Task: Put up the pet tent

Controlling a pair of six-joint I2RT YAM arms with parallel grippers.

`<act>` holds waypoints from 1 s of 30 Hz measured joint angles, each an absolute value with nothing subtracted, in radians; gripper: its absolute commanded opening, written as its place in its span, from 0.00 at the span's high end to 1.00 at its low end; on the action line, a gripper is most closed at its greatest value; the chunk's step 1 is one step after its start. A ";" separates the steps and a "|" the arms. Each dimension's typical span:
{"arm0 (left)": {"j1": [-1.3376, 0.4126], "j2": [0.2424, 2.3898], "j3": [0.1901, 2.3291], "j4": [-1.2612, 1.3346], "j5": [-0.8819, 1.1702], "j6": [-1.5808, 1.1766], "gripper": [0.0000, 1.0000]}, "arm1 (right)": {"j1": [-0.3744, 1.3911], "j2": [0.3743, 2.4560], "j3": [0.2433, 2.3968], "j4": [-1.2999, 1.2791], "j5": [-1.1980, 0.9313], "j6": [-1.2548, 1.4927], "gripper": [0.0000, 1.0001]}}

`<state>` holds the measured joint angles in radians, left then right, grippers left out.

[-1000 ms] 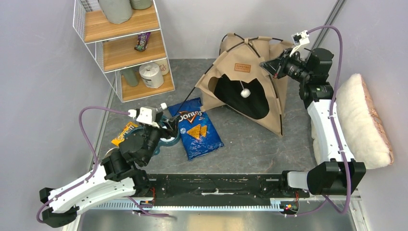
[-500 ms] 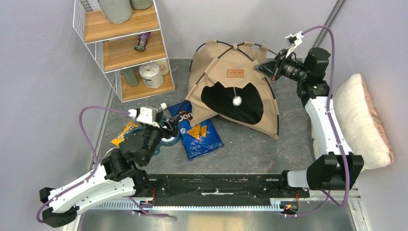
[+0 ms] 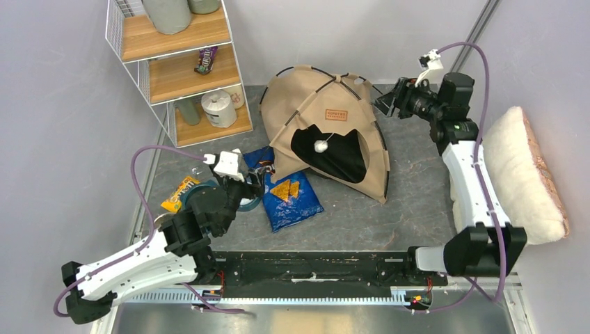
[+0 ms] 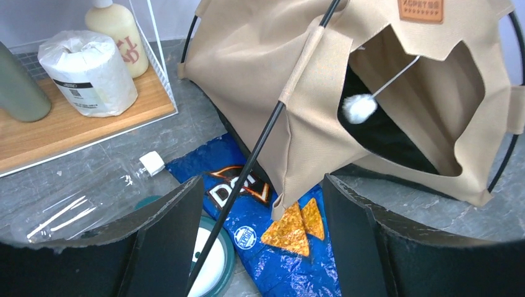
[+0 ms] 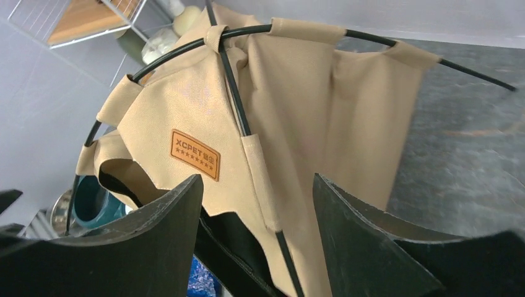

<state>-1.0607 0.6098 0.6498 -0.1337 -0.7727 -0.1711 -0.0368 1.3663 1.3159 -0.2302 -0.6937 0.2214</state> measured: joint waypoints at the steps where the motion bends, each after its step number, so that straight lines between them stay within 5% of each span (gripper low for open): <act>1: -1.061 0.621 0.650 -0.134 -0.776 -0.171 0.23 | -0.037 1.343 1.316 -0.249 -0.665 0.235 0.28; 9: -1.061 0.722 0.653 -0.141 -0.785 -0.171 0.24 | 0.033 1.139 1.301 -0.411 -0.416 0.393 0.55; 19: -1.061 0.724 0.697 -0.186 -0.784 -0.171 0.23 | 0.200 1.034 0.988 -0.524 -0.287 0.545 0.51; 30: -1.061 0.697 0.706 -0.192 -0.782 -0.172 0.23 | 0.187 1.191 0.862 -0.431 0.078 0.687 0.41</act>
<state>-1.0607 0.6968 0.7055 -0.1921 -0.7822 -0.1719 0.1867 1.1908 0.8616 -0.4309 0.0776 0.6872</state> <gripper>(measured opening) 0.767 0.575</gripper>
